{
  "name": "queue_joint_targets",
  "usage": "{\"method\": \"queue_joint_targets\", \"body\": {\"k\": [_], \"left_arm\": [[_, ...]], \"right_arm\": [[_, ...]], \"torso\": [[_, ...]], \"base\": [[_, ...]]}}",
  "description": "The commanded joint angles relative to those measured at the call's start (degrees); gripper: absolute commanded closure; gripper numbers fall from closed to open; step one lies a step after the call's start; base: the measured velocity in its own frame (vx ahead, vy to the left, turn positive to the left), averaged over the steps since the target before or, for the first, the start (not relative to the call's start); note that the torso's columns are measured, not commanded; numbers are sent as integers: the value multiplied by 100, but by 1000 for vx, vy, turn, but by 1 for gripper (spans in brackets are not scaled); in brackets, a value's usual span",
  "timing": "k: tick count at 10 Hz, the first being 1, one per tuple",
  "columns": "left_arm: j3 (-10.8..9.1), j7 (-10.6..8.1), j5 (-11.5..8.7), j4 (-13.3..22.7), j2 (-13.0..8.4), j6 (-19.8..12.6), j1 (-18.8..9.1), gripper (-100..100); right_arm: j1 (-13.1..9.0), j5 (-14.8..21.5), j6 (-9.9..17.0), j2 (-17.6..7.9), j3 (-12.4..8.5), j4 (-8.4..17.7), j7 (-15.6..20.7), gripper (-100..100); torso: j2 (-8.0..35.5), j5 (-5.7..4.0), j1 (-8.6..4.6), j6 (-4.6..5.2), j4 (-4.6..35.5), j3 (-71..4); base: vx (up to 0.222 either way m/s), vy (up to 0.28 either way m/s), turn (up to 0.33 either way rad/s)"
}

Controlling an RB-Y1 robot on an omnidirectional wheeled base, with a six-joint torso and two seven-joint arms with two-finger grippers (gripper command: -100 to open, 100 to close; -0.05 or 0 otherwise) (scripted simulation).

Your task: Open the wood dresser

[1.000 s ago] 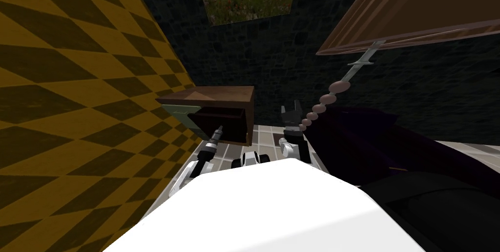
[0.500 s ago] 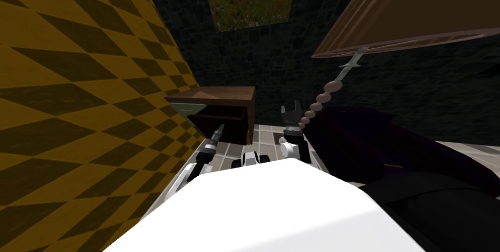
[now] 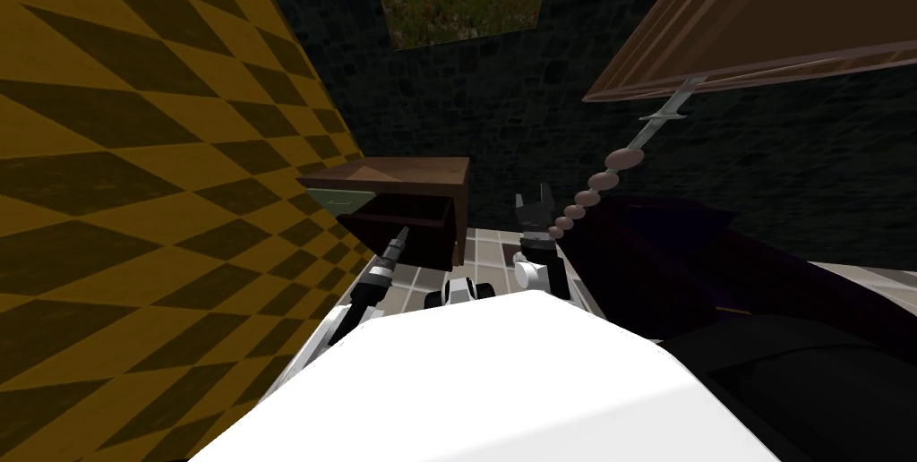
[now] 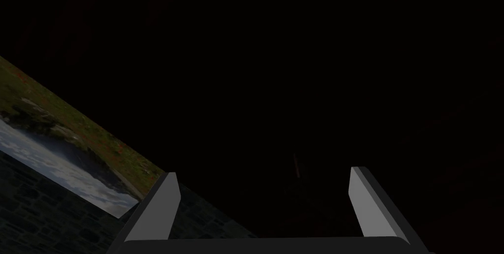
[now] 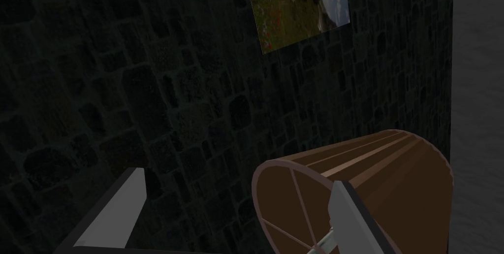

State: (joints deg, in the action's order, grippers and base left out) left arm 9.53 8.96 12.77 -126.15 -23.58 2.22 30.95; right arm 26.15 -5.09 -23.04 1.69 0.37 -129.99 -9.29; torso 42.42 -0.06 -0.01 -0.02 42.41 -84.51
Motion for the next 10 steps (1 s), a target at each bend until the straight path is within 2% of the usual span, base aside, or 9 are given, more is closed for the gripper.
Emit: {"method": "queue_joint_targets", "body": {"k": [1,3,4,5,10], "left_arm": [[4,-21,-10,-280,-69,-145,96,-100],[11,-52,-29,-611,-162,-314,244,-100],[54,-58,-36,-458,-147,-343,237,-100],[61,-65,-39,-457,-152,-373,245,0],[71,-76,-46,-409,-155,-397,270,0]], "right_arm": [[0,0,0,0,0,0,0,0],[0,0,0,0,0,0,0,0],[0,0,0,0,0,0,0,0],[-1,0,0,0,0,0,0,0],[-1,0,0,0,0,0,0,0]], "torso": [[7,-7,-6,-2,9,3],[26,-23,-18,-6,31,8],[35,-30,-20,-7,43,11],[33,-18,-16,-4,27,16],[-10,-3,-13,1,-8,-7]], "base": [[20,-1,5],[23,-5,4],[17,-1,-1],[7,1,0],[0,0,0]]}}
